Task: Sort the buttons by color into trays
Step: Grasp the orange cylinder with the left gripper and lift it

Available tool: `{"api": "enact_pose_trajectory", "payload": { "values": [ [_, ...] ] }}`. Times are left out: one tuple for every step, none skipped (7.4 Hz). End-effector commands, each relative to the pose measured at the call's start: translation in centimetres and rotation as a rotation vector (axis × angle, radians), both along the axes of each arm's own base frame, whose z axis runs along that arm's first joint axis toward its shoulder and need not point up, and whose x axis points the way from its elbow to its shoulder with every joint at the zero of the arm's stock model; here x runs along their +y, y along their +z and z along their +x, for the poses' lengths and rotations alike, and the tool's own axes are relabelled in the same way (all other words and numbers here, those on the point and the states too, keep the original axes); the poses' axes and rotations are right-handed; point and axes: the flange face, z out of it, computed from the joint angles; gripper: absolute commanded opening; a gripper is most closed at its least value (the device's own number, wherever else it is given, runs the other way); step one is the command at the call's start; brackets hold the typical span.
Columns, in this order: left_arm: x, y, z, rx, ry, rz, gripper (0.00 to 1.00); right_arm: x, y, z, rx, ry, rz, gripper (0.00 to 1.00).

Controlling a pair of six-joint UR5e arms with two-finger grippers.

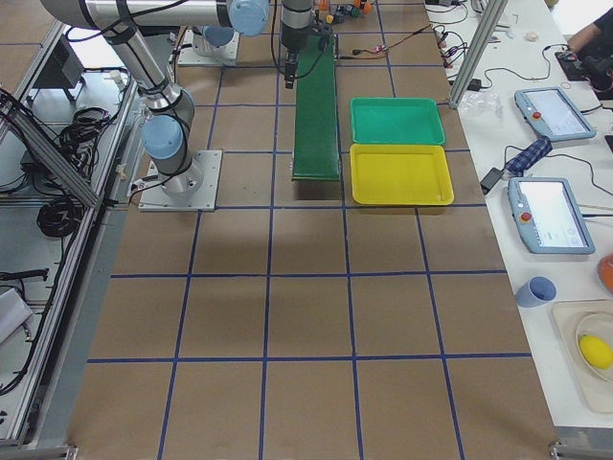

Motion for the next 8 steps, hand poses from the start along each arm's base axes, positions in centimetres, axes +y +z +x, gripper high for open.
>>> {"api": "enact_pose_trajectory", "payload": {
  "values": [
    [0.7, 1.9, -0.6, 0.002, 0.098, 0.03, 0.0, 0.2, 0.2, 0.1, -0.002, 0.001, -0.005, 1.0],
    [1.8, 4.8, -2.2, 0.017, 0.15, 0.063, 0.0, 0.0, 0.2, 0.0, -0.006, -0.001, -0.01, 1.0],
    [2.9, 7.1, -5.4, 0.008, 0.244, 0.104, 0.0, 0.0, 0.1, 0.0, -0.002, 0.001, -0.01, 1.0],
    [4.7, 8.8, -8.6, 0.017, 0.18, 0.115, 0.0, -0.1, 0.0, 0.0, -0.001, 0.001, -0.008, 1.0],
    [7.2, 9.4, -10.8, 0.062, 0.007, 0.116, 0.0, 0.0, -0.1, 0.0, -0.002, 0.001, -0.005, 1.0],
    [9.1, 8.8, -12.8, 0.102, -0.163, 0.121, 0.0, 0.0, -0.3, 0.0, -0.003, -0.004, -0.002, 1.0],
    [10.3, 8.7, -17.0, 0.142, -0.398, 0.12, 0.0, 0.1, -0.5, 0.0, 0.001, -0.002, 0.004, 1.0],
    [11.6, 9.9, -21.2, 0.159, -0.577, 0.102, 0.0, 0.3, -1.0, 0.0, -0.003, -0.004, 0.012, 1.0]
  ]
}}
